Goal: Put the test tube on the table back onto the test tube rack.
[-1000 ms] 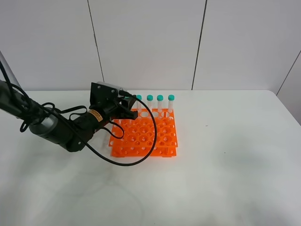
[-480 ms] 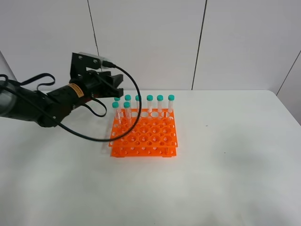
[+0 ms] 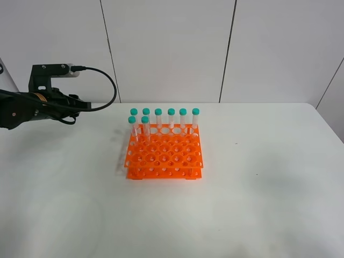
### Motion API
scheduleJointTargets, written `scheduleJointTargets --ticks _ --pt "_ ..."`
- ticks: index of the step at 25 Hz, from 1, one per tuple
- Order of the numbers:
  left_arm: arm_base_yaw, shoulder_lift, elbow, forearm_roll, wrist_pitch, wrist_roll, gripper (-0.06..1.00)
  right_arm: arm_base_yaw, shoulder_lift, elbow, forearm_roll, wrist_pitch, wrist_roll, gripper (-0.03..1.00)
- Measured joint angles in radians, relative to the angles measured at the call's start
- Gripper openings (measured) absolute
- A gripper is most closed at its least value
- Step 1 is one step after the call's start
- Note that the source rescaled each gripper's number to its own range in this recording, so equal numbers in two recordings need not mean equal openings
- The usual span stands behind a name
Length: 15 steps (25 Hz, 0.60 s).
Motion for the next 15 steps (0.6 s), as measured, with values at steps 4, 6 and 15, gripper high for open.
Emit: scheduleJointTargets --ticks 4,6,15 --pt "0.0 -0.047 -0.02 0.001 0.166 0.038 0.33 0.0 0.0 0.0 0.0 0.0 0.0 0.74" --pt "0.0 -0.056 -0.042 -0.043 0.274 0.083 0.33 0.0 0.0 0.0 0.0 0.0 0.0 0.74" --pt "0.011 -0.065 -0.104 -0.592 0.837 0.6 0.33 0.0 0.0 0.0 0.0 0.0 0.0 0.74"
